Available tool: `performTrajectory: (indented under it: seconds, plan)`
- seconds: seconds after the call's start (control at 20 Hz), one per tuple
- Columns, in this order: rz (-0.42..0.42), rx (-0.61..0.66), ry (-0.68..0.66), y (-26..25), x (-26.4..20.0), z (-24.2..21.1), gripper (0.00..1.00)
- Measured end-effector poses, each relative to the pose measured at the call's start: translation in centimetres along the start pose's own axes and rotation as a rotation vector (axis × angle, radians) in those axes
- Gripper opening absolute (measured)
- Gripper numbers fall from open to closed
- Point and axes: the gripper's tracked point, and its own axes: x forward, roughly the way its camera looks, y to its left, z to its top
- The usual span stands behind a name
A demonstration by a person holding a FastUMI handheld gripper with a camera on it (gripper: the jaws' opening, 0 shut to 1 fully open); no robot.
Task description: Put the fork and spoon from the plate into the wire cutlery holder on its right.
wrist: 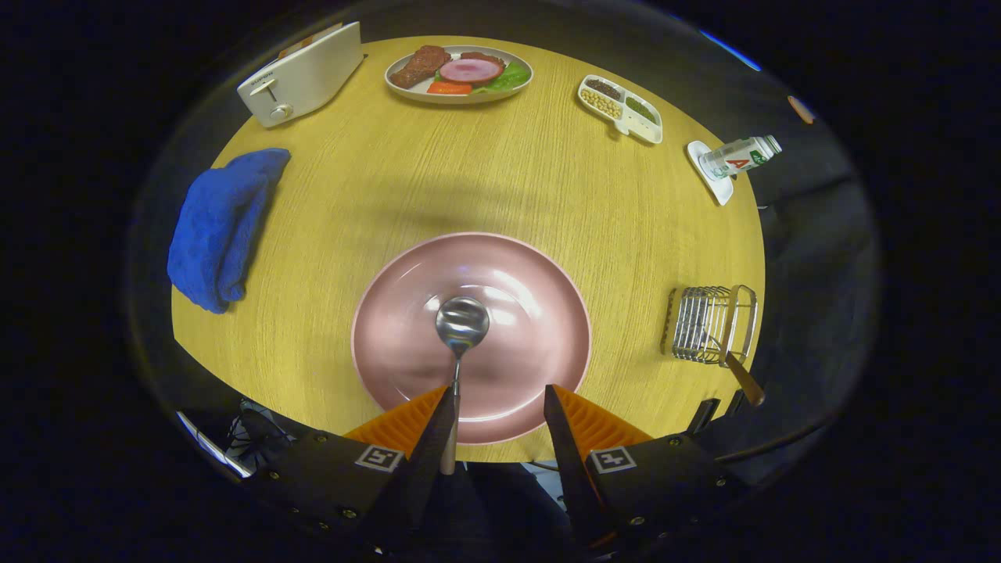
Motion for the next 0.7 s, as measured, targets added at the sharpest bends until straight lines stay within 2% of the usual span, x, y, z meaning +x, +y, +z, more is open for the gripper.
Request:
performTrajectory:
  seconds: [0.45, 0.7]
  plan:
    - [0.063, 0.018, 0.030, 2.3, 3.8, -1.7, 0.71]
    - [0.071, 0.021, 0.033, 2.6, 4.9, -2.4, 0.68]
